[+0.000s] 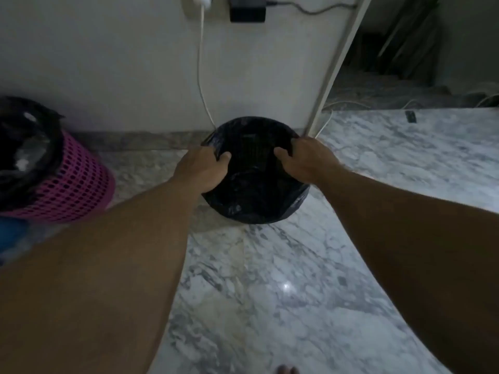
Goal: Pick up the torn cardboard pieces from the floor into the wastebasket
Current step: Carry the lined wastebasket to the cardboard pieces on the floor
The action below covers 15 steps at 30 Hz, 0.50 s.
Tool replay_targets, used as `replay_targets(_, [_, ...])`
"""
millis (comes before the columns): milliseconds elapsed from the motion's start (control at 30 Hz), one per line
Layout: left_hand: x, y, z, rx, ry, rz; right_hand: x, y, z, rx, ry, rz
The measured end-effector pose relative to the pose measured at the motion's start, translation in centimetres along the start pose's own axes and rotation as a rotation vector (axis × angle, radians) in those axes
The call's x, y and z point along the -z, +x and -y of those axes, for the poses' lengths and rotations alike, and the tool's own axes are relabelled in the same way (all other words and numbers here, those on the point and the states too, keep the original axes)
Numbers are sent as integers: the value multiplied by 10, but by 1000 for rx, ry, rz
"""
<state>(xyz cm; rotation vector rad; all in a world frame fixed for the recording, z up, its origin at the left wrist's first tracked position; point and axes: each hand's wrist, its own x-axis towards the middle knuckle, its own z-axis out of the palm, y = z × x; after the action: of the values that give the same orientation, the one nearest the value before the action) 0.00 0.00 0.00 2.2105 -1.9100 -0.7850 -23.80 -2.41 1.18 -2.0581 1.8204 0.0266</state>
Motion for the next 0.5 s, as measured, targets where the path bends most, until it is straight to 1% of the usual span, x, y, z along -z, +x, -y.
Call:
replay_targets(100, [-25, 17, 12, 8, 64, -61, -29, 11, -17, -49, 34, -28])
replay_targets(167, [-42, 29, 19, 40, 61, -64, -49, 17, -29, -63, 50, -51])
replay_targets(267, [-63, 47, 30, 38, 101, -84, -71, 23, -43, -88, 64, -93])
replay_targets(333, [-74, 54, 38, 62, 109, -69, -87, 27, -52, -110, 90, -90])
replay_targets(433, [-89, 57, 48, 90, 51, -64, -109, 29, -62, -154, 202, -102])
replay_targets(500, [-97, 55, 52, 87, -27, -98, -118, 29, -65, -174, 304, -126])
